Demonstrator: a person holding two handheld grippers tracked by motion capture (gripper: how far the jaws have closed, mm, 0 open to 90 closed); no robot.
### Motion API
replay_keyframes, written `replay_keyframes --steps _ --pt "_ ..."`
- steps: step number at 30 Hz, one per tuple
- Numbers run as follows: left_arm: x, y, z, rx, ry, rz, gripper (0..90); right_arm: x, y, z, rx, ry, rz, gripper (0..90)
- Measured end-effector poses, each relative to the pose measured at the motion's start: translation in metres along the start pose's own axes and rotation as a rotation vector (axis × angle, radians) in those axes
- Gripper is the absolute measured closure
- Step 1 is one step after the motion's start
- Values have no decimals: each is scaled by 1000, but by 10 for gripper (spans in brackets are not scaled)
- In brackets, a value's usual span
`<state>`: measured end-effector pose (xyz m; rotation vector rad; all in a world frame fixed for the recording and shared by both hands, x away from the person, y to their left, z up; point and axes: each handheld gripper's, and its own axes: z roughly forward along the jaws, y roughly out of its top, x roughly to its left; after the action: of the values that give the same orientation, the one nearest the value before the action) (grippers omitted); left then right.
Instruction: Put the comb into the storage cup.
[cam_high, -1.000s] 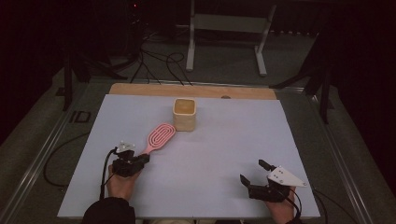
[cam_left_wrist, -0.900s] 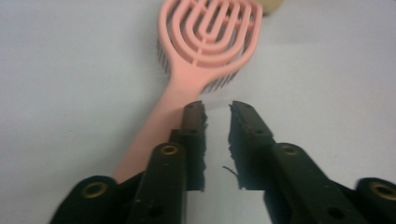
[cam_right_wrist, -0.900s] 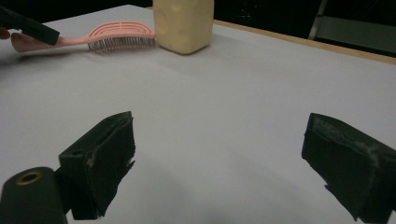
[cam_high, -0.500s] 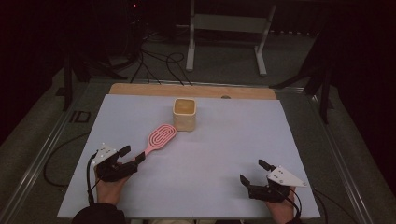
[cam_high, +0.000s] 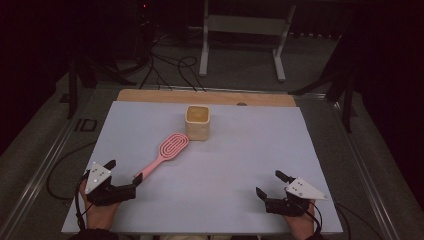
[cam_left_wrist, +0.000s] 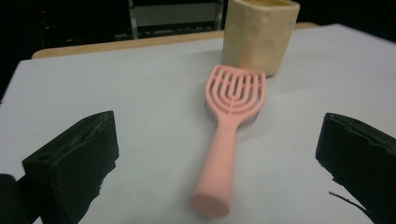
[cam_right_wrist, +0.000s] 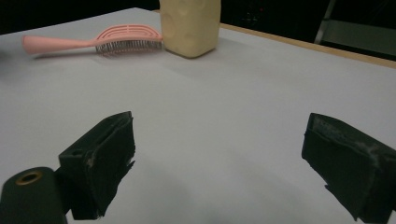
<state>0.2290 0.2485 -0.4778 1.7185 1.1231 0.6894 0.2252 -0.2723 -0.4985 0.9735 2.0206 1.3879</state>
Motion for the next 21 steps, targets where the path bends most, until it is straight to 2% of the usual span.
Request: replay_keyframes --steps 3,10,13,21 --pt "2 -4 -5 19 7 16 0 0 0 1 2 7 1 93" --pt "11 -16 -12 61 11 10 0 -2 1 4 -3 11 12 93" --pt "13 -19 -15 83 20 19 0 -3 1 5 -5 13 12 93" --pt "13 -25 -17 87 12 -3 0 -4 3 11 -12 27 17 92"
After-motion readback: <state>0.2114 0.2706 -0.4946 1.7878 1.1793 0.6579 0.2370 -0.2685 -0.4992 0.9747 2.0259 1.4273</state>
